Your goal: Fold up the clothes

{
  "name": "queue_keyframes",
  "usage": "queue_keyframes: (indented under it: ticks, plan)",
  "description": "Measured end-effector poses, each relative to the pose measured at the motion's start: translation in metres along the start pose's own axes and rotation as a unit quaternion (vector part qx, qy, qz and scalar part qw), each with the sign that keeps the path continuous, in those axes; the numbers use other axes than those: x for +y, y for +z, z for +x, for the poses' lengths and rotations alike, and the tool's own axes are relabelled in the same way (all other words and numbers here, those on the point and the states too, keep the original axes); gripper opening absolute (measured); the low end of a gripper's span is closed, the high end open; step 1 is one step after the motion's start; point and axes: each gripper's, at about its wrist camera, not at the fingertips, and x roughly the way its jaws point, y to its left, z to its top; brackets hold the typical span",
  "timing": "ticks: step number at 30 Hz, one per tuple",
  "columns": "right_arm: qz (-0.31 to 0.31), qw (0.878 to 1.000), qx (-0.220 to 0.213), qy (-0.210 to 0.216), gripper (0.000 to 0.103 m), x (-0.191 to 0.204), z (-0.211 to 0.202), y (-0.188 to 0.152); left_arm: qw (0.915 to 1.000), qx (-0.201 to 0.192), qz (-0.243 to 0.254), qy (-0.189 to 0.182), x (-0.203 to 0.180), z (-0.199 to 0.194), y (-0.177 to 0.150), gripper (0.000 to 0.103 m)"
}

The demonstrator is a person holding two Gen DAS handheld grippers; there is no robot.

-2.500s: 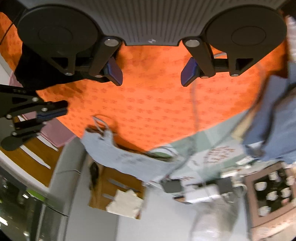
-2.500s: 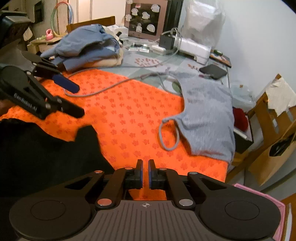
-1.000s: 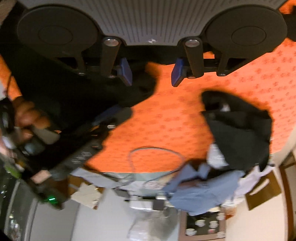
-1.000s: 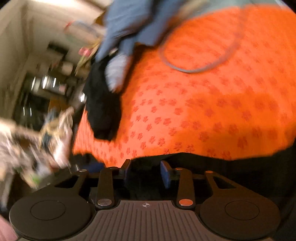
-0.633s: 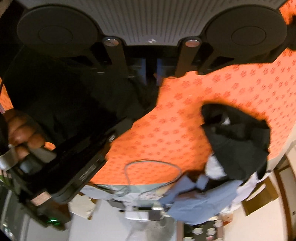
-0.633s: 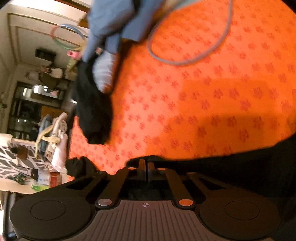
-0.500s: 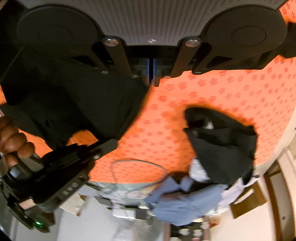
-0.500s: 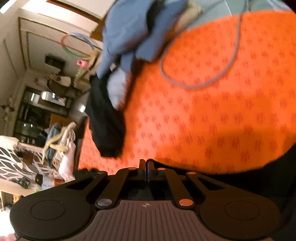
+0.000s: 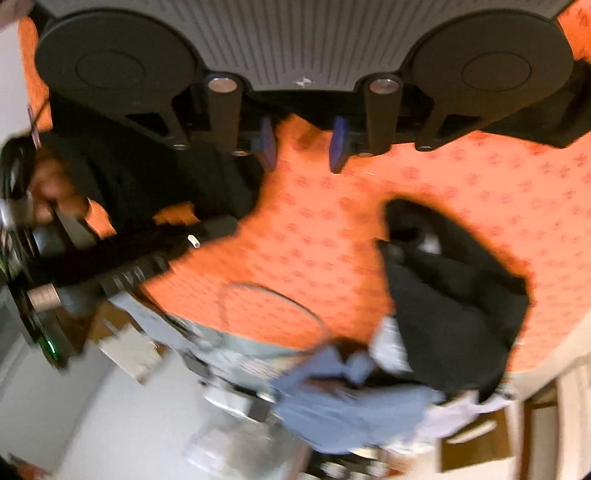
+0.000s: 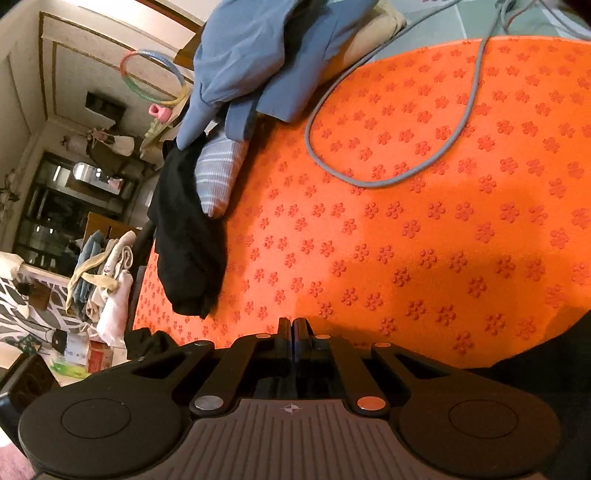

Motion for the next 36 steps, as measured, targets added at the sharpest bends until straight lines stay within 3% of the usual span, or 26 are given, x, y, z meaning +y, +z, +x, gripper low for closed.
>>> queue_keyframes:
  ticks: [5,7,8,10,11,16,21,25,30,36]
  plan:
    - [-0.053,0.998,-0.001,-0.043,0.008,0.008,-0.002,-0.005,0.9972,0.001,0.051,0.054,-0.014,-0.004,-0.01,0.039]
    - [-0.074,0.996,-0.005,-0.056,0.01,0.013,-0.006,-0.008,0.9955,-0.007,0.057,0.075,-0.009,-0.015,-0.015,0.049]
    - [-0.083,0.995,-0.008,-0.059,0.015,0.016,-0.009,-0.01,0.9947,-0.012,0.052,0.088,-0.005,-0.023,-0.016,0.051]
    - [-0.105,0.992,-0.015,-0.068,0.038,0.025,-0.02,-0.015,0.9928,-0.022,0.036,0.112,0.006,-0.041,-0.02,0.051]
    - [-0.117,0.99,-0.023,-0.075,0.041,0.029,-0.026,-0.017,0.9907,-0.026,0.025,0.131,0.013,-0.051,-0.022,0.051]
    - [-0.16,0.981,-0.06,-0.095,0.042,0.047,-0.065,-0.039,0.9725,-0.036,-0.013,0.23,0.053,-0.09,-0.04,0.052]
    - [-0.173,0.977,-0.079,-0.095,0.042,0.058,-0.101,-0.067,0.9551,-0.031,-0.025,0.294,0.093,-0.112,-0.056,0.052]
    - [-0.176,0.975,-0.086,-0.104,0.043,0.065,-0.12,-0.094,0.9508,-0.025,-0.034,0.307,0.121,-0.12,-0.067,0.052]
    - [-0.165,0.973,-0.094,-0.13,0.043,0.077,-0.133,-0.132,0.9514,-0.023,-0.035,0.305,0.151,-0.117,-0.073,0.052]
    - [-0.115,0.974,-0.108,-0.164,0.043,0.095,-0.136,-0.18,0.9634,-0.038,-0.028,0.264,0.169,-0.107,-0.069,0.054]
